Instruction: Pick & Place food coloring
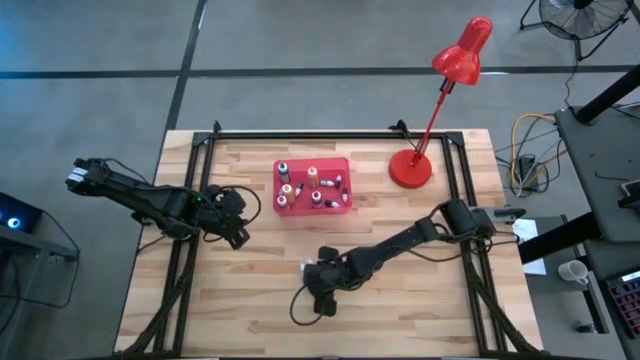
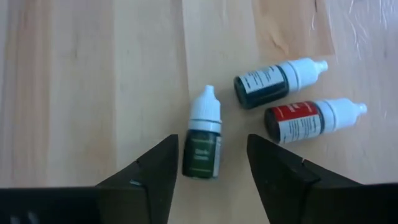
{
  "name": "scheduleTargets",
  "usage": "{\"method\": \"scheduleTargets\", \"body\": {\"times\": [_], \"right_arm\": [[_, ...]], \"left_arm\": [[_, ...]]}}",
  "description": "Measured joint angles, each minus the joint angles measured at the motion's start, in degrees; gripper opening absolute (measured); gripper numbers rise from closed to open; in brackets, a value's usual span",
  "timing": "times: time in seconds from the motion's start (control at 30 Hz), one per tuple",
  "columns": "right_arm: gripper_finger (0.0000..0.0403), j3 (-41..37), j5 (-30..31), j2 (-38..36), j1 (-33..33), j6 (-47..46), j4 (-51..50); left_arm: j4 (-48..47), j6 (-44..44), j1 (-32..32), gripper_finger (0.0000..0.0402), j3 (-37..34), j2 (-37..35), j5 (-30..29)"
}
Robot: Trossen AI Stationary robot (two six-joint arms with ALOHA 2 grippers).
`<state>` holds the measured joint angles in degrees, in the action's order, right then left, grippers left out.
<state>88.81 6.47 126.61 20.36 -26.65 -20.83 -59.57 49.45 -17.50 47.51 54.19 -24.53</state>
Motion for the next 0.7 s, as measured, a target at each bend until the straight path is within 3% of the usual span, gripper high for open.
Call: {"method": "scheduleTargets", "body": {"times": [0.33, 0.53, 0.6, 0.7], "right_arm": [[0.0089, -0.65, 0.30, 0.00, -0.07, -0.37, -0.01], [0.0047, -0.60, -1.41, -1.36, -0.42, -7.62, -0.61], [0.0044, -0.32, 2.47, -3.22, -0.41, -10.71, -2.39], [0.0042, -0.17, 15.70, -7.64, -0.45, -16.31, -8.43]], "left_arm": [[-0.02, 0.06, 0.02, 0.0122, 0.00, 0.00, 0.04], [-0.02, 0.07, 0.00, 0.0122, 0.00, 0.00, 0.07], [-0.02, 0.07, 0.01, 0.0122, 0.00, 0.00, 0.06], [0.00, 0.18, 0.02, 0.0122, 0.00, 0.00, 0.07]]}}
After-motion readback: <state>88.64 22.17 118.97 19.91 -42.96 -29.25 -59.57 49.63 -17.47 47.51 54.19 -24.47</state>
